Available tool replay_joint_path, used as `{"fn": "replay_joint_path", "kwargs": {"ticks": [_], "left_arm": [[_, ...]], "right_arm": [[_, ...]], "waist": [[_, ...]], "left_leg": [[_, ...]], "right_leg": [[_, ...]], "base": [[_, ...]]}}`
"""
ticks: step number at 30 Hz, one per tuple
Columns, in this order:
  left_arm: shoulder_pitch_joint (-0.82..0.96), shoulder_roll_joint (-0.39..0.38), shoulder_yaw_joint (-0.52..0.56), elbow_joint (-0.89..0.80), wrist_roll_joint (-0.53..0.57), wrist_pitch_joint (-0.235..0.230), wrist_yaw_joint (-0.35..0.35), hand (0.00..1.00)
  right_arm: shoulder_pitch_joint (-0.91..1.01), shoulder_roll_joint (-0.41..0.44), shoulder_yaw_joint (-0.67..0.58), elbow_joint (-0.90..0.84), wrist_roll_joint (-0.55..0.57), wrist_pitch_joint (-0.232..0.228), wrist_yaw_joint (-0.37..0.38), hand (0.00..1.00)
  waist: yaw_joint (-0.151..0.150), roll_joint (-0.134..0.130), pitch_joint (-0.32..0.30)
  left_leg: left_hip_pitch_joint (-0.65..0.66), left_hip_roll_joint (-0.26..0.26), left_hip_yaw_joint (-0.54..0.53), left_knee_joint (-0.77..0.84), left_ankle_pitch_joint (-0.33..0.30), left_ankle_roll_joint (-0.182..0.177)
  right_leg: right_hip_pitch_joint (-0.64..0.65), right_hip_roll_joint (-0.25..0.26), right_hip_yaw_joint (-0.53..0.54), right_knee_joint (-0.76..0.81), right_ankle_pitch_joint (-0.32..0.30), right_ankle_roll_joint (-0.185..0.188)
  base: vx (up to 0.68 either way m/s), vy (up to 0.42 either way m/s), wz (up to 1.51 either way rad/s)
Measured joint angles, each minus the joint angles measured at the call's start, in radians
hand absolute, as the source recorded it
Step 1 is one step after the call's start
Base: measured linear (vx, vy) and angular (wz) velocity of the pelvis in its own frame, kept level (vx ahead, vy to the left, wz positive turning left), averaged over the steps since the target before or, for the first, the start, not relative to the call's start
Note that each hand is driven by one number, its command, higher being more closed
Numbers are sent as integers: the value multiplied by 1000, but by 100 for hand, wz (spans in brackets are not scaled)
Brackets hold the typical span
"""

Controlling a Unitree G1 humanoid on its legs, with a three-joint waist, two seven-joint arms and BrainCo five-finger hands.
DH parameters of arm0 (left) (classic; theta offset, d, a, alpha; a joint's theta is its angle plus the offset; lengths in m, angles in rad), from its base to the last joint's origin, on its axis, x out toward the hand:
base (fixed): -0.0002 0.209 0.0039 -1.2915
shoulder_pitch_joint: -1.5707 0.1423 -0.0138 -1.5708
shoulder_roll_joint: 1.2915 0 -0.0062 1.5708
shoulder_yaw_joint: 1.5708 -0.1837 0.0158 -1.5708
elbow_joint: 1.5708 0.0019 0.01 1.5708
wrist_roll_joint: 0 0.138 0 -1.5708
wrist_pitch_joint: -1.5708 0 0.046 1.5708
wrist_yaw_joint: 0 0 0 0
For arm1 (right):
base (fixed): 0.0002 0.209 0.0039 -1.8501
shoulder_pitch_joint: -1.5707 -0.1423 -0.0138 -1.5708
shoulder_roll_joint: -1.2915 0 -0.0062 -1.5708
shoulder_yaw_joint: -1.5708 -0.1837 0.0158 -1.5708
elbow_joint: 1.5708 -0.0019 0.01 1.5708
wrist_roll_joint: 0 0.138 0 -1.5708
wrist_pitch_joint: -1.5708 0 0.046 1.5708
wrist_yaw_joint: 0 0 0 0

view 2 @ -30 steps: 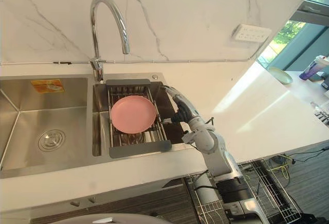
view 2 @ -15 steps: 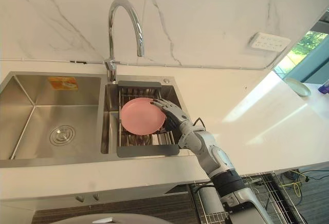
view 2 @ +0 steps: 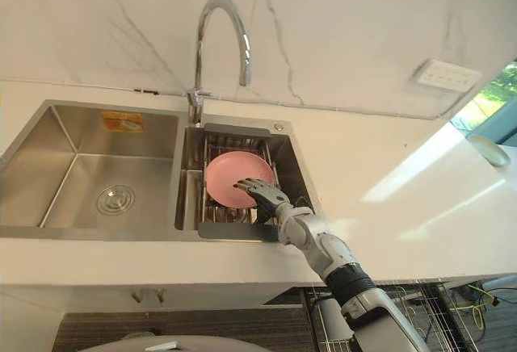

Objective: Walk over to the sink, pick up the cup, carry it to the dishwasher, place the cup inside the dishwasher, then close the dishwasher door

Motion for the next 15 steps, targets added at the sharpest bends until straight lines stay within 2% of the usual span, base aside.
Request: {"fn": "replay_joint_path", "kwargs": {"ticks": [6, 15], "left_arm": [[-16, 0, -2, -1, 10, 7, -1, 0], [-20, 2, -37, 0, 11, 6, -1, 0]], "right_arm": [[-18, 4, 2, 39, -53, 10, -4, 0], [-85, 51, 2, 124, -159, 102, -146, 0]], "waist": [[17, -9, 17], [32, -3, 38]], "left_leg": [[-3, -14, -8, 0, 4, 16], [15, -15, -13, -1, 9, 21]], "right_leg": [[2, -7, 0, -1, 11, 11], [20, -6, -14, -3, 14, 8]], "base": [[75, 34, 5], [21, -1, 3]]}}
